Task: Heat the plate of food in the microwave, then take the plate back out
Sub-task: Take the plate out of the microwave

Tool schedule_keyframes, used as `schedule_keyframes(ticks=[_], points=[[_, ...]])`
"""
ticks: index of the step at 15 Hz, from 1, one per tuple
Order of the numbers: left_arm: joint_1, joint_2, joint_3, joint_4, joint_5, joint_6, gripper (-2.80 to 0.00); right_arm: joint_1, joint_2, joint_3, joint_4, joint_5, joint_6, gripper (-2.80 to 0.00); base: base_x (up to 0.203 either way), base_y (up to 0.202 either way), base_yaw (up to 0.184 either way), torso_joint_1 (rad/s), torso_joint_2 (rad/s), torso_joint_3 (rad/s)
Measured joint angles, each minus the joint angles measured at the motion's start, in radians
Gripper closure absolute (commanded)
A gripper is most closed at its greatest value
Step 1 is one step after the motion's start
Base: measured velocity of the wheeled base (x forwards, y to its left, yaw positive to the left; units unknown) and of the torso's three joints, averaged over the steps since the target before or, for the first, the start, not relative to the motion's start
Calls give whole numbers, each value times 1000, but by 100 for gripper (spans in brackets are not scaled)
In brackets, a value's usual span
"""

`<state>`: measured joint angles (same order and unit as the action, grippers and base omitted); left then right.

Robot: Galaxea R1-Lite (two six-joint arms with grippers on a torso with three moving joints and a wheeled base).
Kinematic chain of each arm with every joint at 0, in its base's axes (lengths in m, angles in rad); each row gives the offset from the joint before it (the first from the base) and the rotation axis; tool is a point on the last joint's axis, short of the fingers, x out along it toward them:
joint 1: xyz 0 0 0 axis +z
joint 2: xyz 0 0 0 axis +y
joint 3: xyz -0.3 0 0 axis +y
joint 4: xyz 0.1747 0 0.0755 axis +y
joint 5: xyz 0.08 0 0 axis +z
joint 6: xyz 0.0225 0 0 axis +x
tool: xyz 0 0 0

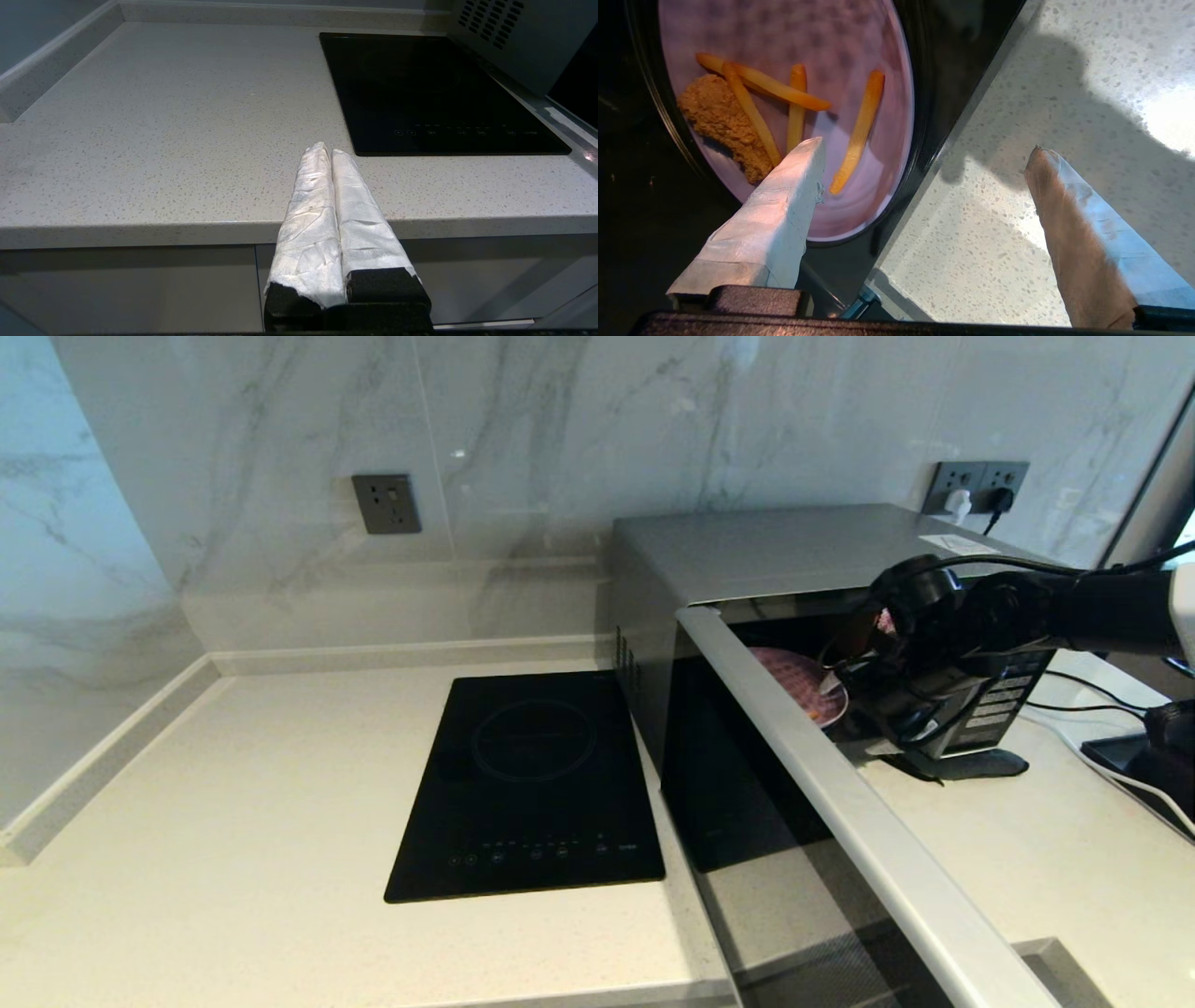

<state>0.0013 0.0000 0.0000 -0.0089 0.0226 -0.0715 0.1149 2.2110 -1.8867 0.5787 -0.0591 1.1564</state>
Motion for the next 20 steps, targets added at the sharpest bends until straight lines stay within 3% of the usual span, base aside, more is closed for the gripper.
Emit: schedule_keyframes(ticks=[20], points=[[0, 0, 0, 0, 0, 0, 0, 1, 103, -36, 0, -3, -3, -280, 0, 0, 0, 0, 0, 0]])
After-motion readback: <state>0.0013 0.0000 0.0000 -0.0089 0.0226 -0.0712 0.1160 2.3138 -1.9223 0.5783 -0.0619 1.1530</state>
